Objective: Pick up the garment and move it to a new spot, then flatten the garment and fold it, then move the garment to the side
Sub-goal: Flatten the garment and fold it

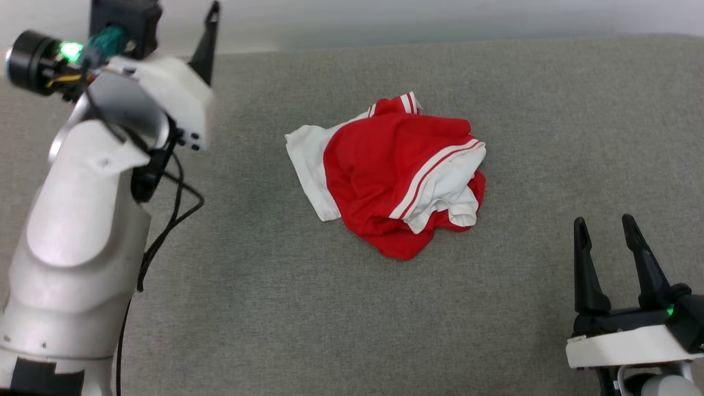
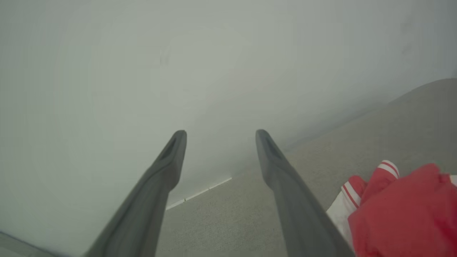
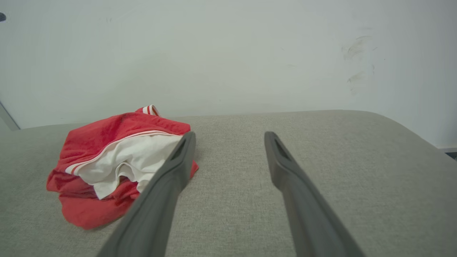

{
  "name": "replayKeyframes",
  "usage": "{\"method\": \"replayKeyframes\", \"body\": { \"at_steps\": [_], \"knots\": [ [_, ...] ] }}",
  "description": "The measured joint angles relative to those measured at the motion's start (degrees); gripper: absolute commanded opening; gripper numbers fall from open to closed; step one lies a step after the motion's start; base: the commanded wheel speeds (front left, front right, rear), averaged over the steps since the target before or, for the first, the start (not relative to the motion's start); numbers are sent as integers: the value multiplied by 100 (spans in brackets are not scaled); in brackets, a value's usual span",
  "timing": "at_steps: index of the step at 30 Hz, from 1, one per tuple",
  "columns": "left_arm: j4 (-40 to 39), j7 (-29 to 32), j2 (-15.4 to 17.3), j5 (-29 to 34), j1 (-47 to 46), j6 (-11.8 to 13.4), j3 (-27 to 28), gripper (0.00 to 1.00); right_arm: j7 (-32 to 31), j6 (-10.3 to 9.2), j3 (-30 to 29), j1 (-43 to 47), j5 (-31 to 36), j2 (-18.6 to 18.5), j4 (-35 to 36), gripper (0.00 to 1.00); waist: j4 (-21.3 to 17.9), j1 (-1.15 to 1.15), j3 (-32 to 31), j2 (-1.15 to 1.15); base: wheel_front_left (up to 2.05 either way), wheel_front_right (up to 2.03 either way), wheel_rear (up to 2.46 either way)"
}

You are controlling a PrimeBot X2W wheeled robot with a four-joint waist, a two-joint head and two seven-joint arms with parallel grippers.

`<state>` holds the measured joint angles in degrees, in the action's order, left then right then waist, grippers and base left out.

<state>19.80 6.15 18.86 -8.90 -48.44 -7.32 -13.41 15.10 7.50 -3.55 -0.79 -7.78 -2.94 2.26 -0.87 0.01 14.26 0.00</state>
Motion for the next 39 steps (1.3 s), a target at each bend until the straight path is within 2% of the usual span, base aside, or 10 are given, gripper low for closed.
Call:
{"method": "replayKeyframes", "body": {
  "at_steps": [10, 11, 13, 19, 29, 30, 31, 32, 39],
  "knots": [
    [87, 2585, 800, -2139, -1151, -7, -2358, 100, 0, 0, 71, -294, 41, -1, 110, 100, -255, 0, 463, 0, 0, 0, 0],
    [63, 3195, 1034, -2651, -1397, -7, -2900, 100, 0, 0, 101, -371, 38, 0, 127, 100, -348, 0, 601, 0, 0, 0, 0],
    [63, 3549, 1160, -2960, -1539, -7, -3210, 100, 0, 0, 116, -419, 37, 0, 145, 100, -414, 0, 695, 0, 0, 0, 0],
    [142, 4194, 1321, -3619, -1801, -7, -3976, 100, 0, 1, 158, -541, 19, 0, 162, 100, -604, 0, 988, 0, 0, 0, 0],
    [282, 4626, 1616, -4064, -2105, 0, -5182, 100, 0, 0, 190, -720, -74, -1, 163, 100, -841, -1, 1383, 0, 0, 0, 0],
    [277, 4638, 1641, -4159, -2146, 1, -5250, 94, 0, 0, 189, -728, -74, 0, 163, 100, -847, -1, 1400, 0, 0, 0, 0],
    [275, 4629, 1662, -4217, -2195, 1, -5312, 22, 0, 1, 188, -731, -75, 0, 163, 100, -845, -1, 1411, 0, 0, 0, 0],
    [276, 4606, 1674, -4257, -2229, 1, -5368, 0, 0, 0, 181, -737, -75, 0, 157, 100, -837, -1, 1413, 0, 0, 0, 0],
    [272, 3909, 1673, -4389, -2258, -7, -5688, 0, 0, 0, 138, -723, -22, 1, 122, 100, -663, -1, 1190, 0, 0, 0, 0]
  ]
}}
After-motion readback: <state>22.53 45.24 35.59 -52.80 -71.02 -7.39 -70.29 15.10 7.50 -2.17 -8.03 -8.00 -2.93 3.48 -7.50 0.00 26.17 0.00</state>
